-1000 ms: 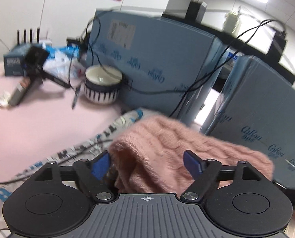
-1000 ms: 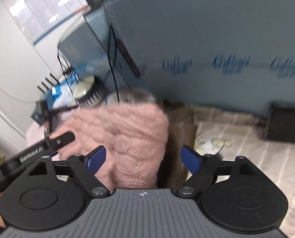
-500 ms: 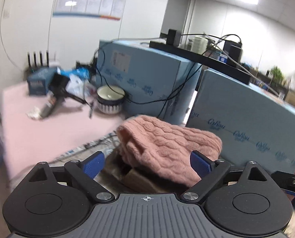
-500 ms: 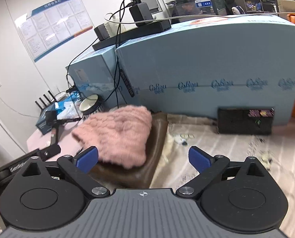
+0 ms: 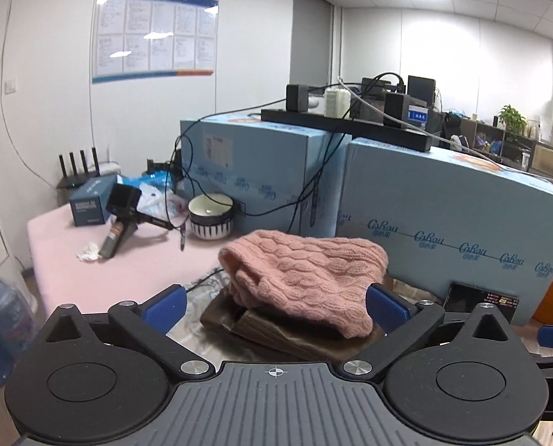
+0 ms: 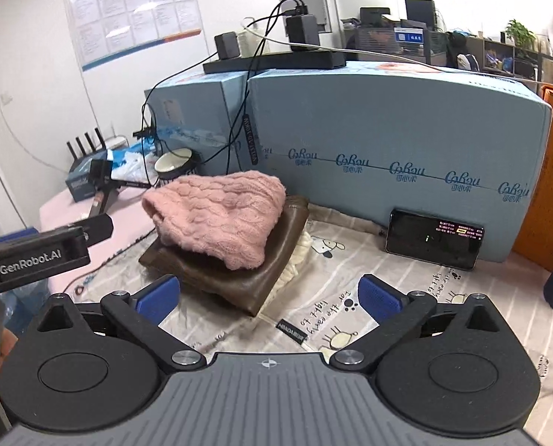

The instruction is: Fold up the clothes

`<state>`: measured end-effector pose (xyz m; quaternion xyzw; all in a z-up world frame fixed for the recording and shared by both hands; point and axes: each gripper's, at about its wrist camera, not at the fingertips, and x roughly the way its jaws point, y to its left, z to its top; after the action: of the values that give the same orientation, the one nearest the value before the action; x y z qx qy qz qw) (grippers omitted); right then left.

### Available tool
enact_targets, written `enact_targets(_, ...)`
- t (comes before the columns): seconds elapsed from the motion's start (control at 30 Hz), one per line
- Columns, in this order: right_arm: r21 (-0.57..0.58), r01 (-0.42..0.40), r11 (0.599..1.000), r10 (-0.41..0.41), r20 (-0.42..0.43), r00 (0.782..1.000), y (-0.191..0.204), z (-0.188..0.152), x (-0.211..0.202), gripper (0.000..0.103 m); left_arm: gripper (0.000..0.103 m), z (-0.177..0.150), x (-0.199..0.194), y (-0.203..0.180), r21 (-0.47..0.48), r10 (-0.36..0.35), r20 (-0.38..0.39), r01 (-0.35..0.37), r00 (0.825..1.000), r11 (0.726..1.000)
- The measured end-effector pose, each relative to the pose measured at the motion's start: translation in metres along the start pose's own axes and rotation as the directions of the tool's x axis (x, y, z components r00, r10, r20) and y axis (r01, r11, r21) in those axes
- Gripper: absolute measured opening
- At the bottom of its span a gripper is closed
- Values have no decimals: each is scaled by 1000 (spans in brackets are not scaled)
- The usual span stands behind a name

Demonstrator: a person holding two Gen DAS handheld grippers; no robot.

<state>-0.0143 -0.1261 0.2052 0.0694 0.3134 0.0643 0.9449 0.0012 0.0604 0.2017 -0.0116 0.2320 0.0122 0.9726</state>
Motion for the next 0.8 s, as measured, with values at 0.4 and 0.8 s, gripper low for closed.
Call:
enact_targets(0.4,-4,85,996,-85,-62,994,-12,-30,-6,103,103,-30,-8,-5,-37,-20,-47,18,999,999)
enact_targets(0.8,57,172,983,-172,-12,985,-36,-34,-13,103,103,-32,-5,-39,-58,-8,18,9,1000,998)
